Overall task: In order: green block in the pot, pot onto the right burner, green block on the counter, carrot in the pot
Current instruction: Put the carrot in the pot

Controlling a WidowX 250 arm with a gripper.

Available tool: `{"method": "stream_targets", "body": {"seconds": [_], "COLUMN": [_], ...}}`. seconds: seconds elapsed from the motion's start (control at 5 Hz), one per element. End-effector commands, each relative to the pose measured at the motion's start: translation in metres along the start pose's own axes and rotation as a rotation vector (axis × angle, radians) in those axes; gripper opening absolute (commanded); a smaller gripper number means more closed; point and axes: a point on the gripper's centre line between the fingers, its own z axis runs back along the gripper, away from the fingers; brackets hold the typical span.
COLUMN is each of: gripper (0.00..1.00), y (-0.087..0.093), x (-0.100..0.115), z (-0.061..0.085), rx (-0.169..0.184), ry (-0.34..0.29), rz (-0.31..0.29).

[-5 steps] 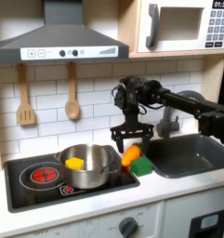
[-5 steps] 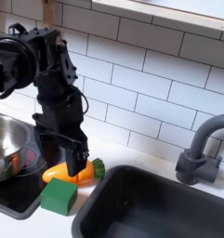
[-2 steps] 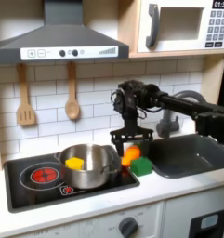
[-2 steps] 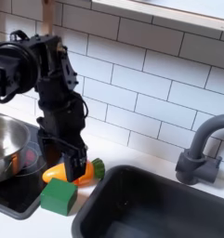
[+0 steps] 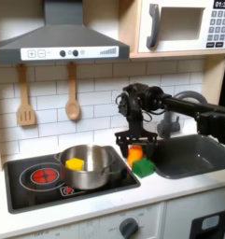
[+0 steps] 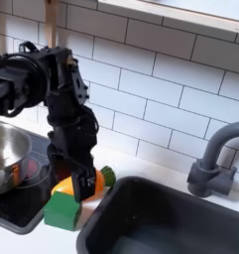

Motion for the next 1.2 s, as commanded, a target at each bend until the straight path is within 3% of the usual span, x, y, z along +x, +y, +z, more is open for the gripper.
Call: {"method": "stream_targets", "body": {"seconds": [0.0,0.2,0.4,0.6,0.8,1.0], "gripper": [1.00,1.00,1.00,1.00,0.91,0.00], "y": [0.002,0.002,-0.001,-0.002,-0.003,-0.001], "x": [0.002,0.006,0.007,0.008,0.012,0.011], "z": [-0.003,-0.004,-0.014,-0.012,-0.012,-0.012], "rx": [0.007,0.009,-0.015,-0.014,-0.014,-0.004], "ry": [-0.001,-0.009,0.010,0.015,0.007,0.003], "rz": [-0.019,-0.004,0.007,0.022,0.037,0.049]}}
